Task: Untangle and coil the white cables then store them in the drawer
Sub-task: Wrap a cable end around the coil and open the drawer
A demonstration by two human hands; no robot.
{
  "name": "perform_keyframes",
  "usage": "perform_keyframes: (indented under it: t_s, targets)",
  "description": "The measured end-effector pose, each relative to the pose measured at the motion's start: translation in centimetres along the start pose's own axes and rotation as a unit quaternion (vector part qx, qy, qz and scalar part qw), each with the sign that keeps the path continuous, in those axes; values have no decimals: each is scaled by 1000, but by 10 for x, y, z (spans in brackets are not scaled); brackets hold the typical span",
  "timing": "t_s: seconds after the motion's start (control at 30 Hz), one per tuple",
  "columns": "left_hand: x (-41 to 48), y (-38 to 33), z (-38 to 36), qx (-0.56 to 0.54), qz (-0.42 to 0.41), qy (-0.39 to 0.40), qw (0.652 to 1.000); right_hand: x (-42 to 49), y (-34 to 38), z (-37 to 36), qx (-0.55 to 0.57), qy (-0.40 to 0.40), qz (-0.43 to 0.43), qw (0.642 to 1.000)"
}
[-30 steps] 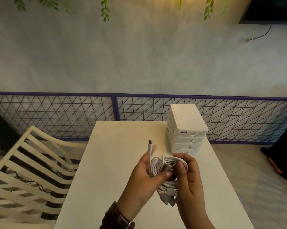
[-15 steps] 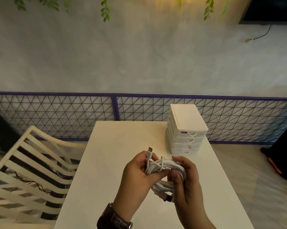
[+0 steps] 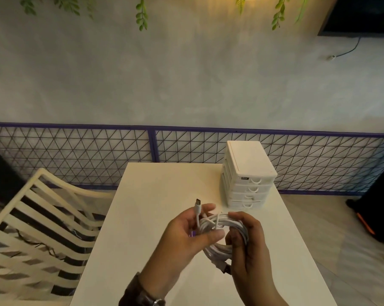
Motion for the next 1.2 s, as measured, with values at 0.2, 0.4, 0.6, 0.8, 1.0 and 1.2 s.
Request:
perform_keyframes:
  t_s: [0.2,0.4,0.6,0.8,1.0,1.2]
  targets:
    - [-1,-1,15,-67,-4,-32,997,6,-16,5,58,-17,-56,997]
    - [-2,-2,18,-79,-47,-90,992,8,-27,-3,126,-1,-80,989]
    - [-3,18,17,-242,-2,-147,959,5,-39,-7,326,-16,-180,928]
    - [-9,9,22,-268,-65,-204,939,11,-35,-10,423,14,-196,884]
    - [-19,-27,0,-231,-101,-108,962,17,-26,-9,411,100,-178,888]
    - [-19,-19,-23,-128,-84,-63,986,14,-30,-15,359,95,-212,904]
Point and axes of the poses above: each hand's wrist, its own x-axis towards the middle knuckle, its own z-axis out of the back of the hand, y = z × x, the point moved 5 cm from there along x, towards the middle knuckle, and after that the axes turned 13 degrees about -x, right-handed, at the moved point
